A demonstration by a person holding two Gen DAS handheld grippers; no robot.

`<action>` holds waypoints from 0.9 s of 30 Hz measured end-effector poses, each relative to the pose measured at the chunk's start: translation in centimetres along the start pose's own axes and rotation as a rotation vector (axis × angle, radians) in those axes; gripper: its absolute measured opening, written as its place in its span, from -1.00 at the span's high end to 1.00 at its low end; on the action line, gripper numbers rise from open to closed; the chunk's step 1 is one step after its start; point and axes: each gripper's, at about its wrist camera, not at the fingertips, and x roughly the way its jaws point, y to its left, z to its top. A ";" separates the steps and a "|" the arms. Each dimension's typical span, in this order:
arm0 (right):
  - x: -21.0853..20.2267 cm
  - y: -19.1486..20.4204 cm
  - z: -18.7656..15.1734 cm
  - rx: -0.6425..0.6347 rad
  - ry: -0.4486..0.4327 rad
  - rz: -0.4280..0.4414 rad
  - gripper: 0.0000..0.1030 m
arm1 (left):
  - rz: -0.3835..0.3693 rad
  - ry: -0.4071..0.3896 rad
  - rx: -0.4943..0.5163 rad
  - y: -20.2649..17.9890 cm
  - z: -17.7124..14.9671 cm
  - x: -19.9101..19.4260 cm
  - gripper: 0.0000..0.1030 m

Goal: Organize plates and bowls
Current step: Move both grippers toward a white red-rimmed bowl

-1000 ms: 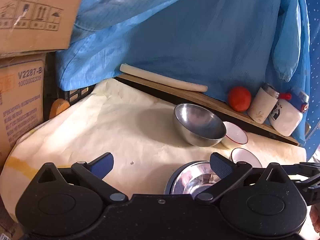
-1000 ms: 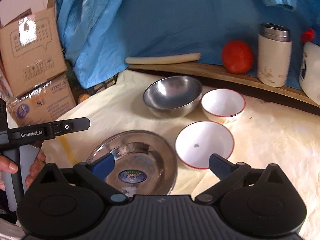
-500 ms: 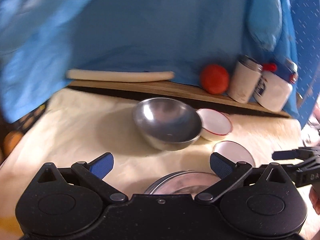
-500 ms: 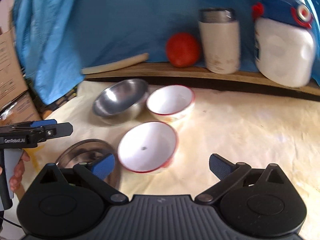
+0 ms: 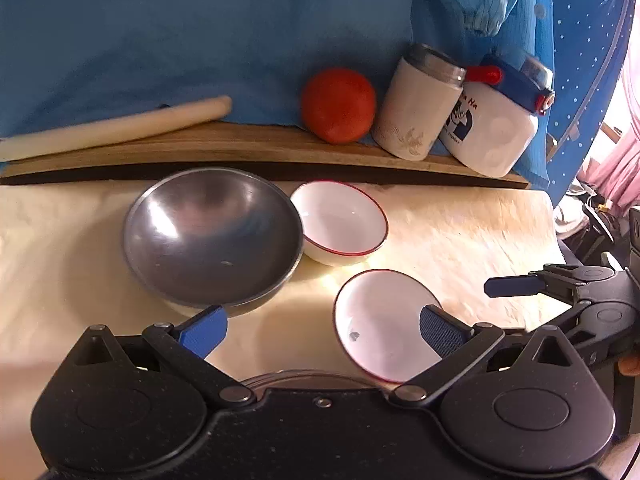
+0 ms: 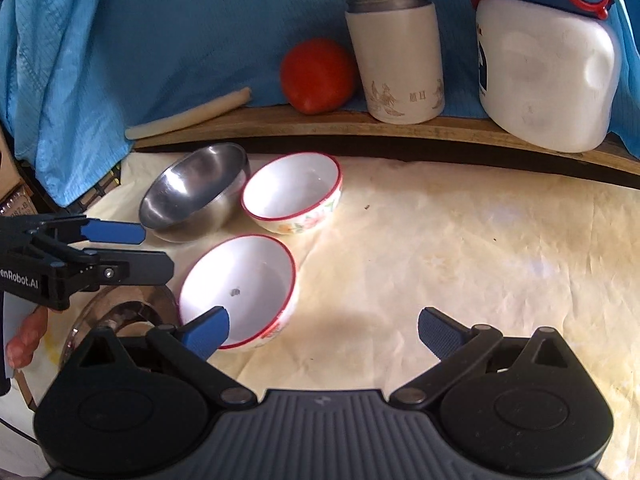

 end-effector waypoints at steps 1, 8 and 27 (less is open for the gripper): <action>0.1 0.0 0.0 -0.004 0.005 -0.002 -0.99 | -0.005 0.012 -0.008 -0.1 0.2 0.3 -0.98; 0.9 0.0 0.0 -0.009 0.025 0.001 -0.99 | -0.023 0.080 -0.041 -0.4 0.3 2.3 -0.98; 1.3 1.3 0.2 -0.031 0.026 0.058 -0.01 | -0.069 0.144 -0.111 -0.1 0.0 3.7 -0.19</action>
